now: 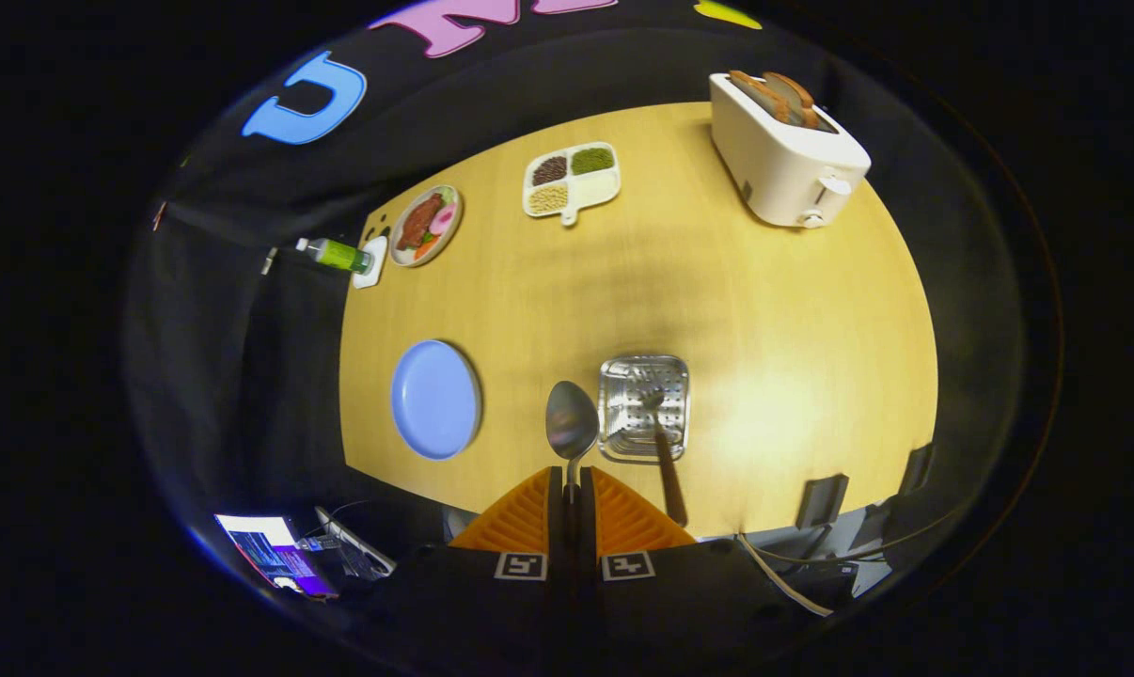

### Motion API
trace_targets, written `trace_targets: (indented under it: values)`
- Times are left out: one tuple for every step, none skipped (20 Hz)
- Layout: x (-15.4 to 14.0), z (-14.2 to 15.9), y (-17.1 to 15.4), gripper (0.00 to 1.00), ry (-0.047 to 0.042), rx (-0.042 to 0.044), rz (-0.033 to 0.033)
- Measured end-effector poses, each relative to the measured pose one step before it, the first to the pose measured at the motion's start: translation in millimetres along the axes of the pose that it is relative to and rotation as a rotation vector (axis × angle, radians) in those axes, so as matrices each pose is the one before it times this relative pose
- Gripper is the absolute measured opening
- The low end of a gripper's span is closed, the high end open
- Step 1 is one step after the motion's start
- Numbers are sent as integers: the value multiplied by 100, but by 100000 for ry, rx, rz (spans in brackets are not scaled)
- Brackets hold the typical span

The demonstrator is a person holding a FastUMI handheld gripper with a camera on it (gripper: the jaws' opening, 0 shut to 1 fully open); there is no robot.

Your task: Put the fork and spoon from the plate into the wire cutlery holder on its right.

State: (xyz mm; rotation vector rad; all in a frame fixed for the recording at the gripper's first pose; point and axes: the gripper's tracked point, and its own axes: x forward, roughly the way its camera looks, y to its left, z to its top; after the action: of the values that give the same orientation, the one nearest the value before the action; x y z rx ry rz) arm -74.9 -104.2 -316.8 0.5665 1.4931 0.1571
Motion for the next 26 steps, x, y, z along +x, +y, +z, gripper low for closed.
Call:
trace_targets:
  values:
    - [694, -150, -860, 6, 2049, 28, -2725]
    - [831, -127, -613, 6, 2389, -256, -2143]
    - [864, -88, -313, 6, 2311, -195, -1768]
    - [984, 33, -212, 7, 2108, 15, -1737]
    - [896, 252, -240, 7, 1662, 17, -1493]
    - [940, 229, -120, 6, 1631, 676, -1349]
    - [914, 361, -96, 6, 1370, 908, -1087]
    - [887, 328, 17, 7, 1135, 794, -913]
    - [496, 438, -192, 7, 1101, 655, -1400]
    - [633, 178, -139, 7, 728, 316, -1027]
    - [462, 74, 62, 7, 411, 353, -546]
    - [838, -141, 68, 6, 433, 260, -170]
    - [252, 44, 83, 7, 451, 114, -250]
    - [234, 96, 54, 6, 321, 106, -376]
    - [219, 33, -33, 6, 151, 60, -150]
    - [194, 171, 88, 6, -134, 393, 34]
    - [109, 148, 53, 7, -354, 517, -8]
    - [-11, 159, 31, 6, -498, 560, 206]
    - [55, 169, 60, 6, -569, 597, 319]
    - [-16, 152, 25, 6, -804, 735, 342]
    - [-60, 131, 160, 9, -775, 919, 919]
    - [-62, 97, 182, 11, -931, 794, 853]
    - [-363, 280, 173, 12, -1742, 690, 1375]
    - [-376, 237, 151, 15, -1958, 628, 772]
    - [-358, 312, 162, 22, -2951, 714, 1243]
    - [-538, 398, 191, 25, -3602, 711, 1499]
